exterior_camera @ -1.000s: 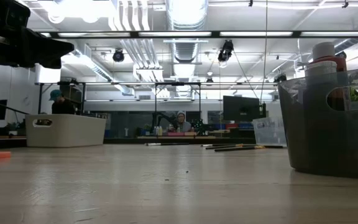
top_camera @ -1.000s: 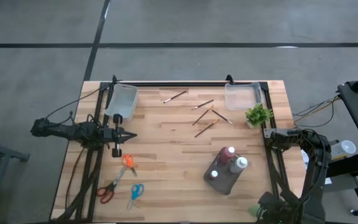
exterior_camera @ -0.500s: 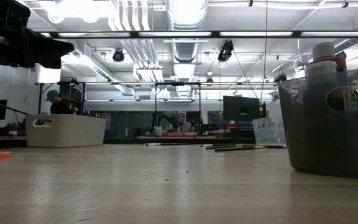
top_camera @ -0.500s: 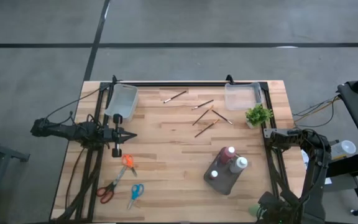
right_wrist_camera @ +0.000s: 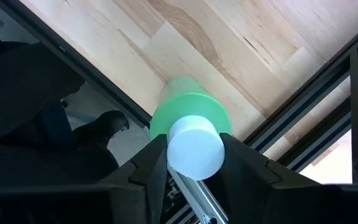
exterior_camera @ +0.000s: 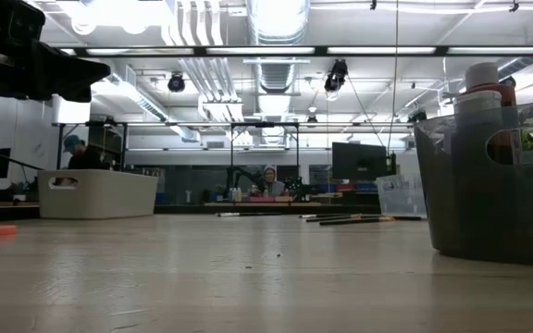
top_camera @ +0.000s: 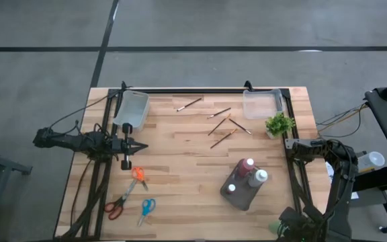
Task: Pick & Place Paint Supplies
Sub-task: Put the green paint bottle into the black bin
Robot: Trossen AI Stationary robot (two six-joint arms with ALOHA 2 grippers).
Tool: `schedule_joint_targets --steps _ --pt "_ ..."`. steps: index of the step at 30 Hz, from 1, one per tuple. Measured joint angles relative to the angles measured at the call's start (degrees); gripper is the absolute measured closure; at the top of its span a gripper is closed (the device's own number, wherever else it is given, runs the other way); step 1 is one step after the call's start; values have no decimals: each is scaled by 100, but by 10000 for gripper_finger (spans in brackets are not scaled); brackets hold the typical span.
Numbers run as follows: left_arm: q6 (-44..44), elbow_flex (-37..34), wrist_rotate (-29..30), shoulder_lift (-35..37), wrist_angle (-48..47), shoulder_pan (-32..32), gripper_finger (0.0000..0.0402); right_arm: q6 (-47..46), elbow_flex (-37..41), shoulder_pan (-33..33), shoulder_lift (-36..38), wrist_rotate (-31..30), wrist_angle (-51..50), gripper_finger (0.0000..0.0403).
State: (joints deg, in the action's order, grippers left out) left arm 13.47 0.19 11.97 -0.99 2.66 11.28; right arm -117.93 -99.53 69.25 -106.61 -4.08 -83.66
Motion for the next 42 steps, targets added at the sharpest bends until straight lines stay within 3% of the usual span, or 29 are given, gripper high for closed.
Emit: schedule_joint_targets --steps 21,42 --pt "0 0 -1 1 0 -1 401 -580 -4 -32 11 -23 -126 290" --pt "0 0 -1 0 0 -1 401 -616 -118 -570 370 -40 -184 290"
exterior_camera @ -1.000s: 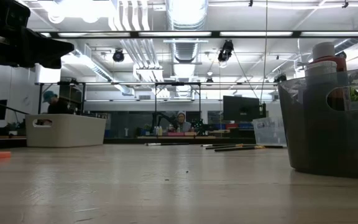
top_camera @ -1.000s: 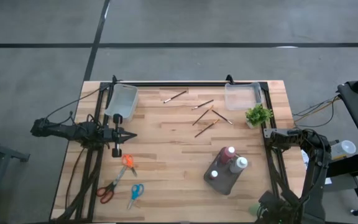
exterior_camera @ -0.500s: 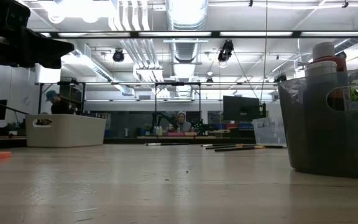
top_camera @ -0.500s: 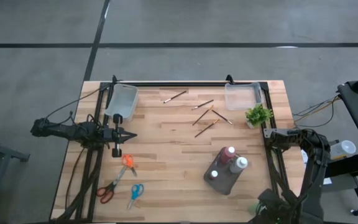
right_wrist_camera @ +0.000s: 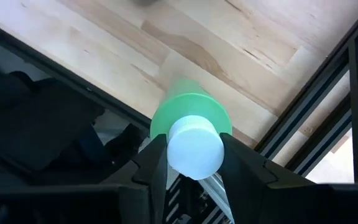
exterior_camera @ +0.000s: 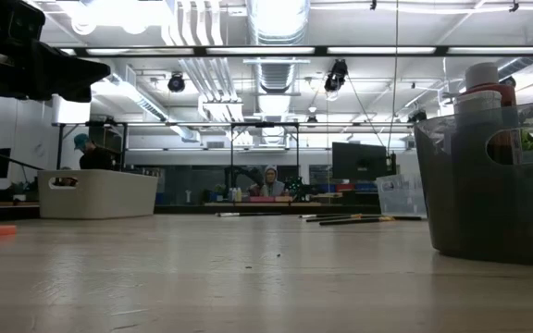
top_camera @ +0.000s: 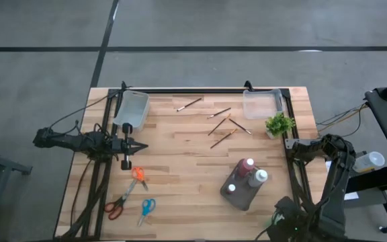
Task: Pick & Place Paint Supplies
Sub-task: Put the green paint bottle into the black bin
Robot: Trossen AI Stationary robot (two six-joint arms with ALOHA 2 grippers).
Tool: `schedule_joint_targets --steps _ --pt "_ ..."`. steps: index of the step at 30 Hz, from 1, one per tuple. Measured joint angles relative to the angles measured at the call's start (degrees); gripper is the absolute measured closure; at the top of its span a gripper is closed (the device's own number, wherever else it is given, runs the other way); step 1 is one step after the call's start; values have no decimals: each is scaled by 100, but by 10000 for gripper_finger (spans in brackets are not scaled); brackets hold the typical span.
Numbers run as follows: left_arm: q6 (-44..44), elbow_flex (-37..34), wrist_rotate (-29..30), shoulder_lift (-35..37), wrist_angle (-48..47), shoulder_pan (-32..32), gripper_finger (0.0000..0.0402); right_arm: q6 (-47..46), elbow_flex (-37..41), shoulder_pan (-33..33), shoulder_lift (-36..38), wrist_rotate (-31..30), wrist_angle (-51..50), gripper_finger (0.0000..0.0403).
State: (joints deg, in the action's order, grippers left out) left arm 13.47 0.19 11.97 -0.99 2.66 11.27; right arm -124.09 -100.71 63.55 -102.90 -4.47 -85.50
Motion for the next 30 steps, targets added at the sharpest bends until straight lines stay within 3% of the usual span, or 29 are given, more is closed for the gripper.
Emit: schedule_joint_targets --steps 11,18,30 --pt "0 0 2 0 0 1 401 2 -2 -689 346 -48 -42 290" --pt "0 0 0 -2 -2 0 401 -72 -153 -1040 541 -534 -181 290" --pt "0 0 0 0 0 1 401 -140 -688 -1239 532 -843 -440 290"
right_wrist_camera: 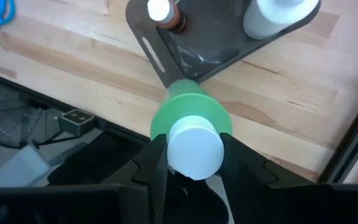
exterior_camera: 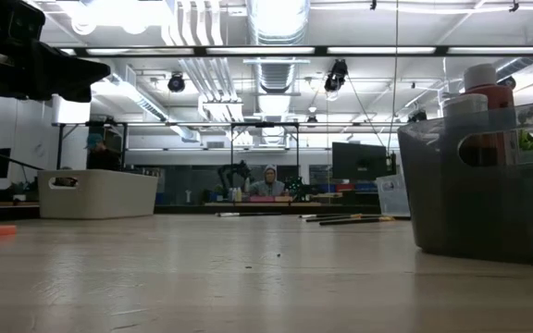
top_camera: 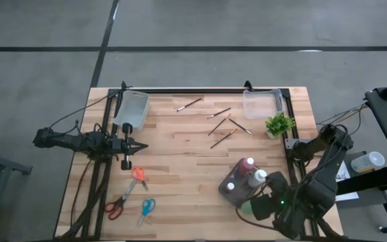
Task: Pick & Place Paint Supplies
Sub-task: Put the green paint bottle into the black bin
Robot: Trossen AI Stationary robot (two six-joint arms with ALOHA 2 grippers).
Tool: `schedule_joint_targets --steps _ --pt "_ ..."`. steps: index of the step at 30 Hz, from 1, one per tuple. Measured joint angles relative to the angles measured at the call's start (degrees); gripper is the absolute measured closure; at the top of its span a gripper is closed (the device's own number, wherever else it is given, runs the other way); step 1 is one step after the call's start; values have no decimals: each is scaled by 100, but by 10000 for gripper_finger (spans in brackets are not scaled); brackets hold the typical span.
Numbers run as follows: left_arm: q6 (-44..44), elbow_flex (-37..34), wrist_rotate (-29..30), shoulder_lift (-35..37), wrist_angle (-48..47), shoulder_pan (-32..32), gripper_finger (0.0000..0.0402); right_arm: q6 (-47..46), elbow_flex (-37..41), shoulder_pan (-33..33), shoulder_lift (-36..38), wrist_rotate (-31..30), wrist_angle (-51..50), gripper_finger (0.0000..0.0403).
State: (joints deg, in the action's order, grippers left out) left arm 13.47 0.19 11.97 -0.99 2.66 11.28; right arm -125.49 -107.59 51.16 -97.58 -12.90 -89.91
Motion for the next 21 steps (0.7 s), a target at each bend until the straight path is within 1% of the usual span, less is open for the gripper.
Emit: schedule_joint_targets --steps 9,21 --pt "0 0 0 2 0 1 401 -52 113 -135 -4 -141 -18 290" --pt "0 0 0 2 0 -1 401 49 331 -615 -7 -77 -11 290"
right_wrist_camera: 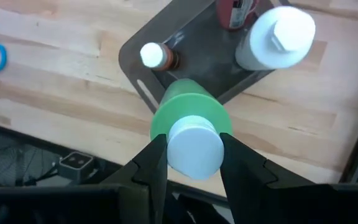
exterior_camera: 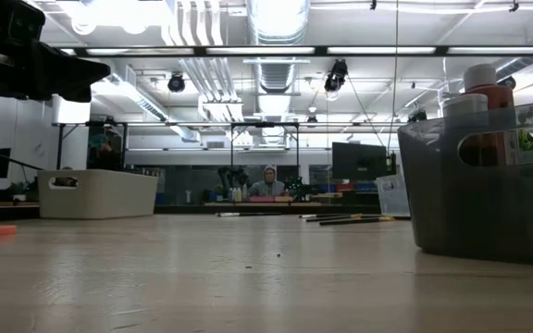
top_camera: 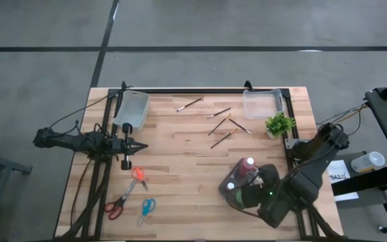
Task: Pick & Place Paint Supplies
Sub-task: Put the green paint bottle into the black bin
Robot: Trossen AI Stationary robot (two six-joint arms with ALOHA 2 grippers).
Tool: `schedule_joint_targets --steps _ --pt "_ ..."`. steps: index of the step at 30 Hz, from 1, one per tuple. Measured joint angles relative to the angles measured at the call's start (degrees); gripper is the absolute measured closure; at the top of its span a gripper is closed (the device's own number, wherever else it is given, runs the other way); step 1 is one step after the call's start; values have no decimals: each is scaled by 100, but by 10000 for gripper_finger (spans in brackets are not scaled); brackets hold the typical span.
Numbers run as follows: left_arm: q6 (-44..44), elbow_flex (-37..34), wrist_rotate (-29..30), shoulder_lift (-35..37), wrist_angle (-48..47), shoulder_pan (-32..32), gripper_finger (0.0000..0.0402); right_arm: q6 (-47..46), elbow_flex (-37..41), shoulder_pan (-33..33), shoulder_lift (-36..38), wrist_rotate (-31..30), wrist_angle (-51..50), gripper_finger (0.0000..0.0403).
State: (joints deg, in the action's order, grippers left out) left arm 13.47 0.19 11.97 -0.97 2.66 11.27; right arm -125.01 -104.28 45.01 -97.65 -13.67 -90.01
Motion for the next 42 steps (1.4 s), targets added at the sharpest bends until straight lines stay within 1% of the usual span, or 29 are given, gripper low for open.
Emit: schedule_joint_targets --steps 10,19,22,35,42 --pt "0 0 0 0 0 1 401 351 303 -390 -2 496 92 290" --pt "0 0 0 0 0 2 401 391 590 -460 -64 514 449 290" --pt "0 0 0 0 0 1 401 402 779 -476 -58 539 730 290" --pt "0 0 0 -2 0 2 401 420 1365 -557 -59 754 1292 290" --pt "0 0 0 -2 0 0 401 544 1382 -596 -57 816 1300 257"
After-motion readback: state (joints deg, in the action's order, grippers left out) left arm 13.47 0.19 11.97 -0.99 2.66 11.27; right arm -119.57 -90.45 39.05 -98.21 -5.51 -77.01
